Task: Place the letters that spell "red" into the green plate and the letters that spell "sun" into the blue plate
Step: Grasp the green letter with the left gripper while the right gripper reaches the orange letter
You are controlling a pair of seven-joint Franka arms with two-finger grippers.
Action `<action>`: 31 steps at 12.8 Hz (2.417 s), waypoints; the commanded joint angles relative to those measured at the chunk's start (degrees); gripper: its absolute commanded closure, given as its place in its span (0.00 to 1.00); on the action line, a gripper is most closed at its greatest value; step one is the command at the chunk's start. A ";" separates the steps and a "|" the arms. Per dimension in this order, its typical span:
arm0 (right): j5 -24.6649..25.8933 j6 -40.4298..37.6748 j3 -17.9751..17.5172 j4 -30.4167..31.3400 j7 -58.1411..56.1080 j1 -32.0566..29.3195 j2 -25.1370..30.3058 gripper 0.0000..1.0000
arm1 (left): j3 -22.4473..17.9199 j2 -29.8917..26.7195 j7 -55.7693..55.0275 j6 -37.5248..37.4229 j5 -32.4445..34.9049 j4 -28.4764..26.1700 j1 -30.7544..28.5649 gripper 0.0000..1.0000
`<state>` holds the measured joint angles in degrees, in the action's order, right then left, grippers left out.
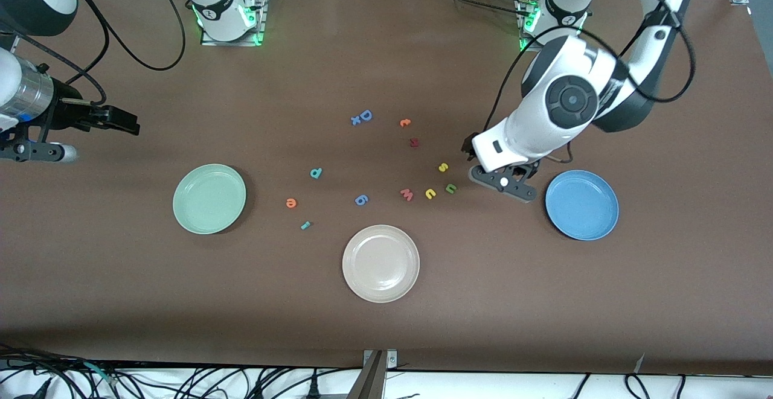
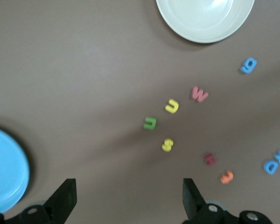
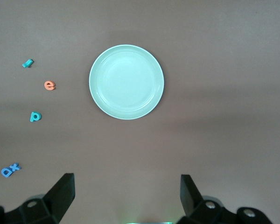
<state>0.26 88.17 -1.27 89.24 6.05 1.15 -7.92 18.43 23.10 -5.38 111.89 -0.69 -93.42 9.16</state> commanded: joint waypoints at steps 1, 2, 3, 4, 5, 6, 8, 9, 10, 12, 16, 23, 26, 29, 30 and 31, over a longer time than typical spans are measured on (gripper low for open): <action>-0.88 -0.98 0.04 -1.43 0.37 0.52 -0.86 0.00 | -0.06 3.60 -2.34 5.51 4.18 -0.27 2.17 0.00; -0.88 -0.98 0.04 -1.43 0.19 0.52 -0.87 0.00 | 0.02 4.75 -5.31 7.45 6.38 -0.88 3.40 0.00; -0.88 -1.07 0.04 -1.43 0.02 0.52 -0.95 0.00 | -0.06 5.89 -8.04 10.08 7.19 -1.41 4.54 0.00; -0.97 -1.07 0.04 -1.43 0.10 0.52 -0.96 0.00 | 0.02 7.21 -9.55 12.37 7.20 -1.67 5.42 0.00; -0.88 -1.07 -0.05 -1.43 0.10 0.52 -1.13 0.00 | -0.06 8.52 -9.82 14.65 7.28 -1.85 6.04 0.00; -0.88 -1.07 -0.05 -1.43 0.28 0.52 -1.30 0.00 | -0.15 9.32 -9.91 15.98 7.46 -2.46 6.74 0.00; -1.05 -0.98 -0.05 -1.43 0.19 0.60 -1.66 0.00 | -0.24 10.29 -10.26 19.14 11.92 -5.44 6.75 0.00; -1.14 -0.90 -0.05 -1.43 0.28 0.60 -1.75 0.00 | -0.15 10.64 -12.44 19.51 12.90 -6.33 6.75 0.00; -1.23 -0.63 -0.05 -1.43 0.19 0.60 -1.75 0.00 | -0.15 11.43 -14.03 19.51 13.00 -6.42 6.92 0.00; -1.58 -0.46 -0.31 -1.43 0.63 1.56 -2.45 0.00 | -0.24 13.54 -14.92 19.68 13.08 -6.33 7.01 0.00; -1.50 -0.19 -0.40 -1.52 1.59 2.98 -3.24 0.00 | -0.24 15.04 -14.92 20.83 13.17 -6.33 6.93 0.04; -1.67 6.48 -0.58 -0.91 7.48 5.70 -6.05 0.00 | -0.59 17.24 -15.10 23.11 13.17 -6.42 6.66 0.25; -1.76 9.38 -0.58 -0.99 10.11 7.54 -8.42 0.00 | -0.77 17.94 -15.71 23.11 13.26 -6.42 6.75 0.26; -1.67 13.15 -0.58 -0.99 14.24 9.65 -11.05 0.00 | -0.77 18.56 -18.68 23.03 16.85 -6.42 6.84 0.38; -1.67 14.73 -0.58 -0.99 15.38 10.53 -12.11 0.00 | -0.77 18.47 -20.36 22.76 17.65 -6.42 7.10 0.47; -1.67 16.58 -0.58 -0.91 16.87 11.14 -13.07 0.00 | -0.68 18.38 -20.46 22.59 17.65 -6.42 7.01 0.60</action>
<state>-0.58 102.62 -2.03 89.25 20.42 11.18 -19.08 17.93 41.45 -23.41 134.45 14.71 -99.88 15.80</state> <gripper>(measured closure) 0.000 0.388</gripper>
